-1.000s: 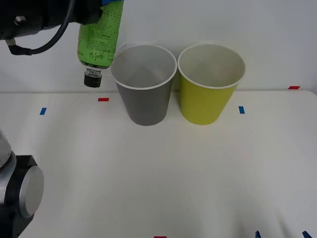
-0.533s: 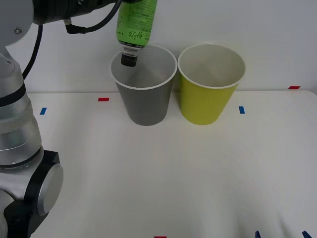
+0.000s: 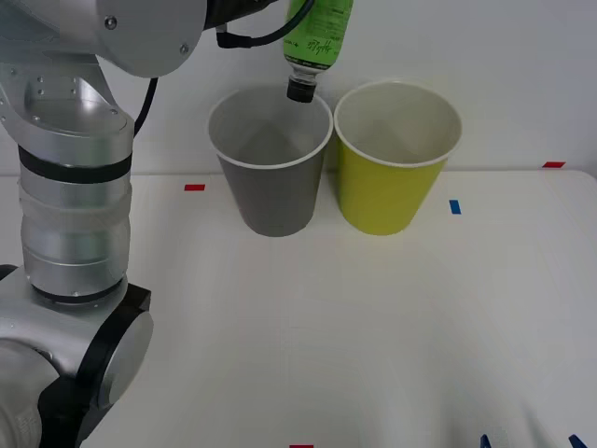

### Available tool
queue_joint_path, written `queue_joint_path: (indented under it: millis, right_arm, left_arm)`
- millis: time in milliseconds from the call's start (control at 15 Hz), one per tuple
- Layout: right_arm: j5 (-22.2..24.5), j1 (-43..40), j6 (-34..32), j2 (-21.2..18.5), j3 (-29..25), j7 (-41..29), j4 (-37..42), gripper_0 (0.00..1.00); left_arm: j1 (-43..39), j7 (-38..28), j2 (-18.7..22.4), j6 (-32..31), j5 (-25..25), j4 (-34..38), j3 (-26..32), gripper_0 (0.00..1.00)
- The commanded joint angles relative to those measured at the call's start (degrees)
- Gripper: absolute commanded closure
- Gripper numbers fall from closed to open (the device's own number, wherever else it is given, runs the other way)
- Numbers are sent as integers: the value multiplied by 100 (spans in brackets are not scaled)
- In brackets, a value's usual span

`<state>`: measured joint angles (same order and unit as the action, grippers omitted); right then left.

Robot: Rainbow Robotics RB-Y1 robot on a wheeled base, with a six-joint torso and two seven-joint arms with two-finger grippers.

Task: Put cans in the gray bin and PET bottles in the light green bin.

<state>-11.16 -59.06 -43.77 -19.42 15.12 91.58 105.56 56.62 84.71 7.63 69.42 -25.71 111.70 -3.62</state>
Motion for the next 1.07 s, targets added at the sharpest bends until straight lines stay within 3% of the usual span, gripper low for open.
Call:
queue_joint_path:
  millis: [67, 533, 1067]
  right_arm:
    - [0, 0, 0, 0, 0, 0, 0, 0]
    - [0, 0, 0, 0, 0, 0, 0, 0]
    - [0, 0, 0, 0, 0, 0, 0, 0]
  left_arm:
    - [358, 63, -139, -315, 5, -729, -51, 100]
    - [947, 283, -394, -1071, -31, -2021, -59, 100]
    - [973, 433, -473, -2758, -4, -2829, -604, 100]
